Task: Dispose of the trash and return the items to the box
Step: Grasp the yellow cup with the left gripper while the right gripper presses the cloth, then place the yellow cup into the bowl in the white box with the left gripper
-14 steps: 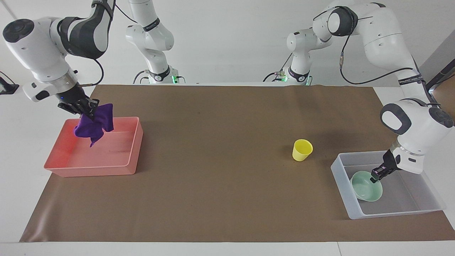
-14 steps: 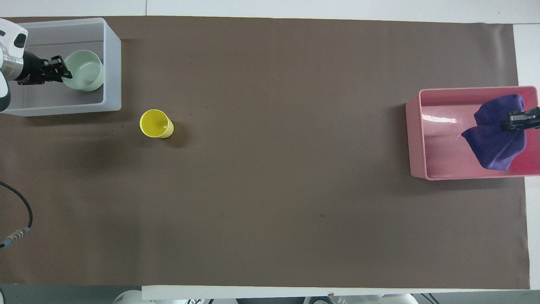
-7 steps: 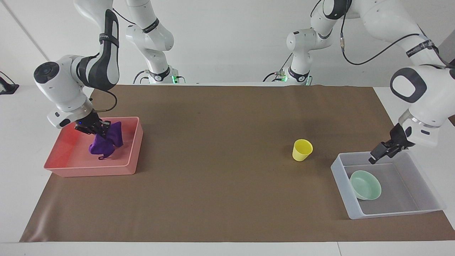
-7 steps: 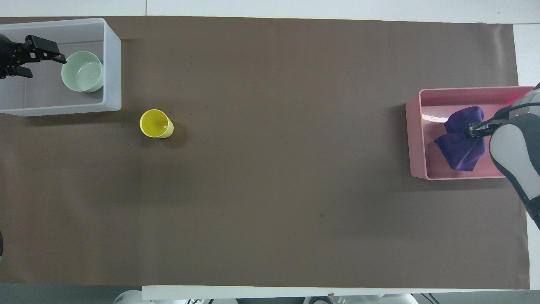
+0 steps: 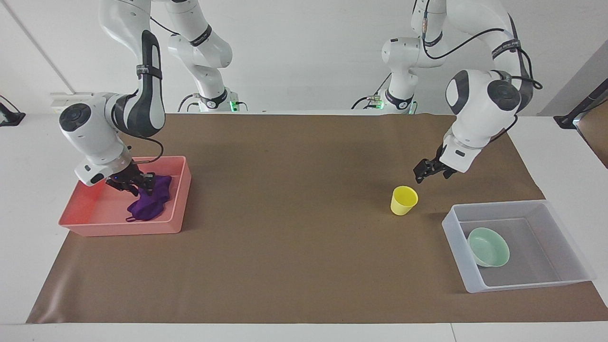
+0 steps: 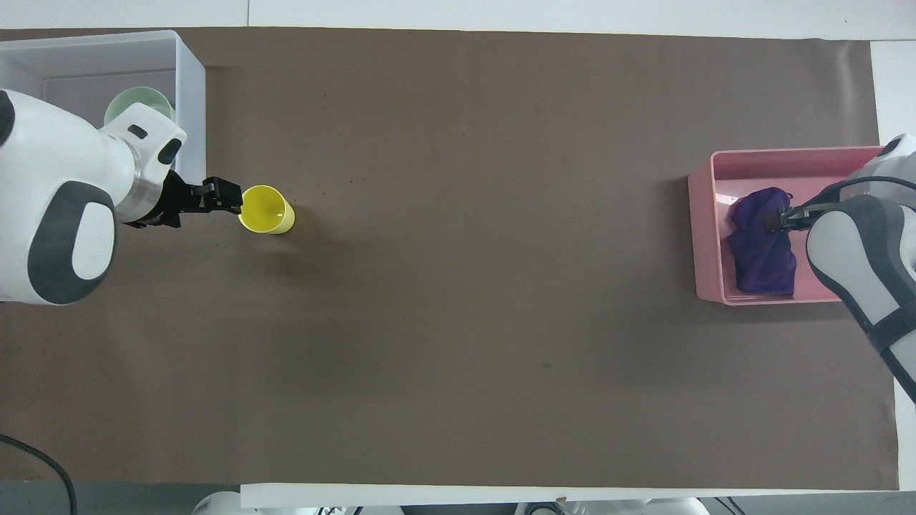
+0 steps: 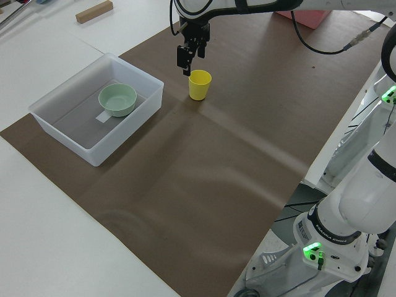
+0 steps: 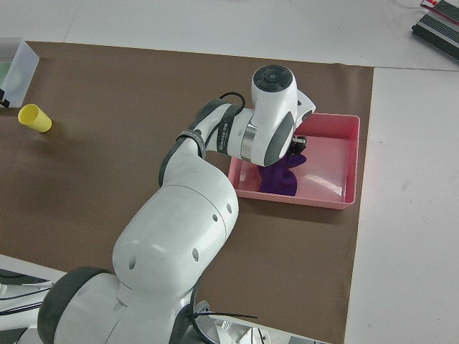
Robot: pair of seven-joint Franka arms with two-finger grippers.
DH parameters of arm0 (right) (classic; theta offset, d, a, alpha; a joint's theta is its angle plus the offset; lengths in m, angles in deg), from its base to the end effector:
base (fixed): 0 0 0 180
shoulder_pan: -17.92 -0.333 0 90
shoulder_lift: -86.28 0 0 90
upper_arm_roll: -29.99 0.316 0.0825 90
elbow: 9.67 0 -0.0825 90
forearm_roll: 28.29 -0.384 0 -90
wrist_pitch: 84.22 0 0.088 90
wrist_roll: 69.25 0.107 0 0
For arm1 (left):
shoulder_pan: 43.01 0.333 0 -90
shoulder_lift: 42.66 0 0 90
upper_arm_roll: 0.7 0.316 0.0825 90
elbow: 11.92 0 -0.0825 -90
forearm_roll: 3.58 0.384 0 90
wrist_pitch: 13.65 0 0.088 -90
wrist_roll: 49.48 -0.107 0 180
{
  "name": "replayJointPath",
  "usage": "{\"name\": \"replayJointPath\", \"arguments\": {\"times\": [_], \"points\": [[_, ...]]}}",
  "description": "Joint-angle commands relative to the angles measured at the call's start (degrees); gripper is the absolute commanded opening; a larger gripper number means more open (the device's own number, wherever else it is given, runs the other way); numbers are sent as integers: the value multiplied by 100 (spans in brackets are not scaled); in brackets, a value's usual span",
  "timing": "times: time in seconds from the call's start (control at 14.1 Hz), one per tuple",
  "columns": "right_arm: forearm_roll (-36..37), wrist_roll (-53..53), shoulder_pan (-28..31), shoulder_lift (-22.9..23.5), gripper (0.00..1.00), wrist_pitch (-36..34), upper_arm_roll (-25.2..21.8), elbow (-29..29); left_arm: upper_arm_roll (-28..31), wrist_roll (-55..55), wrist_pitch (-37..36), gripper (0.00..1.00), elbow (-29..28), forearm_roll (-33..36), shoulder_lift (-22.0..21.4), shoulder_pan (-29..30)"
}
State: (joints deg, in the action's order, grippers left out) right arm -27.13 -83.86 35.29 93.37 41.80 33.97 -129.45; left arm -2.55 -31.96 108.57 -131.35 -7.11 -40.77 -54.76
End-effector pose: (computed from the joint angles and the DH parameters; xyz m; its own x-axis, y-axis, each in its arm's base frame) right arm 0.5483 -0.1318 0.3639 0.9993 0.0328 -0.0160 0.0329 -0.9995 0.0037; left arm 0.5374 -0.1327 0.4115 0.9949 0.1007 -0.0020 0.1006 -0.9934 0.0556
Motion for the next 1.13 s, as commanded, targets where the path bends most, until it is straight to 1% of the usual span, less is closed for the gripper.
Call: {"name": "replayJointPath", "arguments": {"times": [0.0,0.07,0.14,0.21,0.28,0.42,0.5,0.64,0.78,0.85,0.92,1.06], "points": [[-45,-112,64,-209,99,-768,49,427,62,234,706,100,-643,80,-225,-152],[-55,-86,3,-235,99,-1076,67,672,62,260,986,92,-747,80,-102,-152],[-55,-34,-32,-253,99,-1253,102,831,62,391,1189,35,-792,80,-40,-152],[-63,-7,-102,-253,99,-1342,128,963,62,349,1348,6,-906,80,-31,-152],[-64,37,-181,-244,99,-1395,137,1034,62,401,1471,1,-933,80,-31,-152],[-72,290,-558,-218,99,-1527,137,1184,62,419,1534,0,-951,80,-22,-152],[-64,553,-760,-218,99,-1702,137,1324,62,410,1569,0,-951,80,-22,-152],[-64,1010,-1033,-252,99,-2184,137,1596,62,410,1692,0,-951,80,30,-134],[-55,1188,-1218,-384,99,-2650,137,1886,62,515,1648,0,-872,37,48,-152],[-46,1206,-1236,-498,99,-2844,146,1957,53,838,1552,0,-654,28,83,-213],[-20,1284,-1245,-655,99,-3003,146,1967,62,1145,1290,0,-321,28,127,-353],[-11,1382,-1237,-972,100,-3336,146,1975,62,1315,475,0,539,-25,206,-319]]}}
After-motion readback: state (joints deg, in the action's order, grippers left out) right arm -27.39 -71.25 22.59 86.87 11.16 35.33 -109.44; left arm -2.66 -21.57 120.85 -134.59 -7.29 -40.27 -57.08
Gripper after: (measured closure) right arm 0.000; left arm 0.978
